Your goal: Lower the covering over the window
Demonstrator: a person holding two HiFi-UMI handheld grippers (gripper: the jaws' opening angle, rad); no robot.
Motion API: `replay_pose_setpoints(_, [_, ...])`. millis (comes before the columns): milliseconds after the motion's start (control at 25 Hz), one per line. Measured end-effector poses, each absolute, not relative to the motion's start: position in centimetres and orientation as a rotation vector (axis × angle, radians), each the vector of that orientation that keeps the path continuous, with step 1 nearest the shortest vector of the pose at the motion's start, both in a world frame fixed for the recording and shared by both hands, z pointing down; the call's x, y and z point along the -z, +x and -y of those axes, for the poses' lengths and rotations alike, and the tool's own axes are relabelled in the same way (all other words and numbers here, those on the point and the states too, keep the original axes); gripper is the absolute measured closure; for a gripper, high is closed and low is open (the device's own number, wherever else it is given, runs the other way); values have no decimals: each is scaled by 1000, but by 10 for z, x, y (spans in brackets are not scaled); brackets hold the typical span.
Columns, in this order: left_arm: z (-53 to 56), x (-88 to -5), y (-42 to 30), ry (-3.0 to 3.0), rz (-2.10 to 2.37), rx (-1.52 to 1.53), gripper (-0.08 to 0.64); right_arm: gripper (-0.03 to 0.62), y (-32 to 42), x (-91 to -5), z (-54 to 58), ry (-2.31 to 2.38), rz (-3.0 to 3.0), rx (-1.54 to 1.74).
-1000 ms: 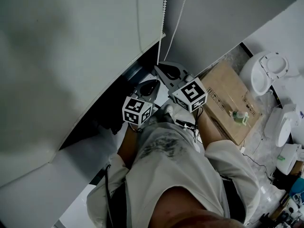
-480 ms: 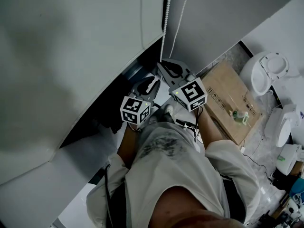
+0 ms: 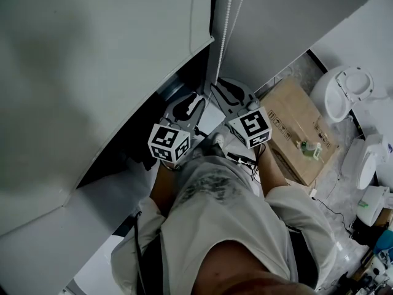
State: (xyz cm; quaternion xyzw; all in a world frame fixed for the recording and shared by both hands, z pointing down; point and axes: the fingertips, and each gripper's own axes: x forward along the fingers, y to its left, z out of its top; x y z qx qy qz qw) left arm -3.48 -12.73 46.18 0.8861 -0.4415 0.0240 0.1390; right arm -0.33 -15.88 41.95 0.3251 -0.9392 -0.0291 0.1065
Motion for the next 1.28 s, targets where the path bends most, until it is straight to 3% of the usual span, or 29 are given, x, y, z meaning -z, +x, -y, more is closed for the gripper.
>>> replay_pose_setpoints(320, [124,-417,-37,2625,1304,38,496,512,19,-404,143,1046,2814,50])
replay_pose_setpoints(520, [120,-386,-39,2675,1332,96,554,574,20,-371,129,1052,2875,78])
replay_pose_setpoints(1280, [118,-373,-39,2708,1297,149,554,577,21,-366,118,1045,2911,-29])
